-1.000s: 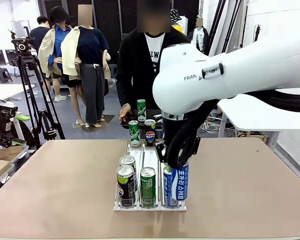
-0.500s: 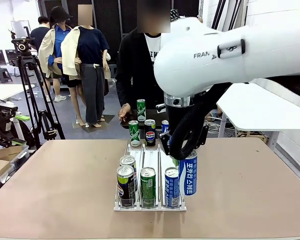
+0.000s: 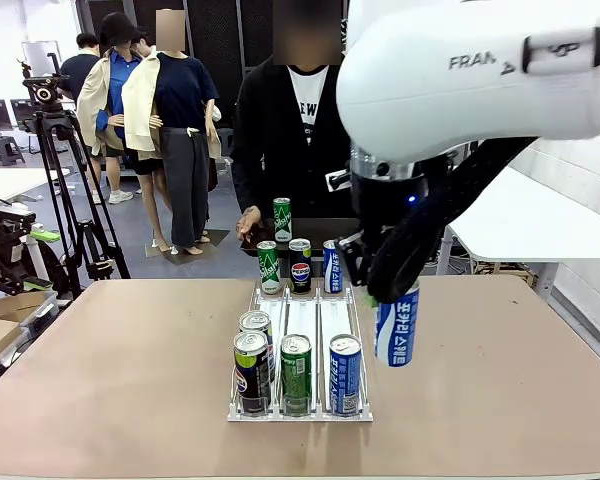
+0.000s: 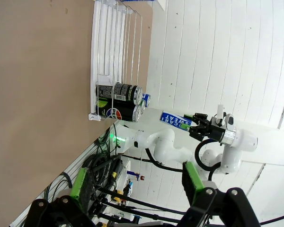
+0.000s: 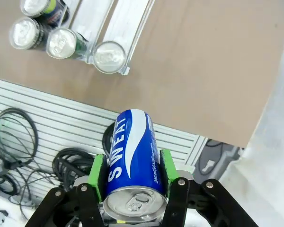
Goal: Retrieve and hand over the desired beverage to the person.
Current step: Pick up another can of the same type that the person held from the Automatic Can Dispenser.
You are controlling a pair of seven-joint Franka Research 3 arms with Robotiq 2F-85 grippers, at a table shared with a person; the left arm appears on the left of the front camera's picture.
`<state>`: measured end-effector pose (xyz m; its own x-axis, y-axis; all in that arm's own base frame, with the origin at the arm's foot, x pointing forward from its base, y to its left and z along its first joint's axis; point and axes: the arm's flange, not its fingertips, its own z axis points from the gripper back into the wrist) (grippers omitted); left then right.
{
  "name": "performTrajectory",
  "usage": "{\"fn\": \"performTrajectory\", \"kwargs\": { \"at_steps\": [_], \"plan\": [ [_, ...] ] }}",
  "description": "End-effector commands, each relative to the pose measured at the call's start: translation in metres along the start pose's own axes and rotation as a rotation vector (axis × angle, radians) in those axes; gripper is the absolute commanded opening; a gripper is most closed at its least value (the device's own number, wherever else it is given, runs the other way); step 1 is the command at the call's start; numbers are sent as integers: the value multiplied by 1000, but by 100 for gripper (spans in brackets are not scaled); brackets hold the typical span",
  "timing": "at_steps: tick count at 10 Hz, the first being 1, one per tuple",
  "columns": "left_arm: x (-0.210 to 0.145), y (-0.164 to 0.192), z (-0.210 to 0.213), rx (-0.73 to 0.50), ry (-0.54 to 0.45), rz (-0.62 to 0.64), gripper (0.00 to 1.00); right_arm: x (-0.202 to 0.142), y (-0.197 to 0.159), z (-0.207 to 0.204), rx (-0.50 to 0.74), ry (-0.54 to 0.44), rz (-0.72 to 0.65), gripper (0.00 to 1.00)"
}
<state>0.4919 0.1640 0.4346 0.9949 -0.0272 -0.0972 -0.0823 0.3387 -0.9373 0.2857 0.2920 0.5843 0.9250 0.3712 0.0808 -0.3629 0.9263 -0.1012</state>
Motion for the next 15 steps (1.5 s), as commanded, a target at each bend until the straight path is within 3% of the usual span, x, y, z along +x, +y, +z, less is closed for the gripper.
{"fn": "performTrajectory", "kwargs": {
  "at_steps": [1,4,10,12,15],
  "plan": [
    [-2,-1,-1,4,-10,-1,100,-11,-34,13,31,11,28,0],
    [-2,-1,-1,4,-10,-1,100,-5,-87,34,43,47,63,0],
    [-2,-1,-1,4,-10,-1,100,-22,-221,58,135,43,-45,0],
    [-2,-1,-1,4,-10,-1,100,-30,-246,52,173,28,-65,0],
    [-2,-1,-1,4,-10,-1,100,-27,-252,52,154,38,-91,0]
  ]
}}
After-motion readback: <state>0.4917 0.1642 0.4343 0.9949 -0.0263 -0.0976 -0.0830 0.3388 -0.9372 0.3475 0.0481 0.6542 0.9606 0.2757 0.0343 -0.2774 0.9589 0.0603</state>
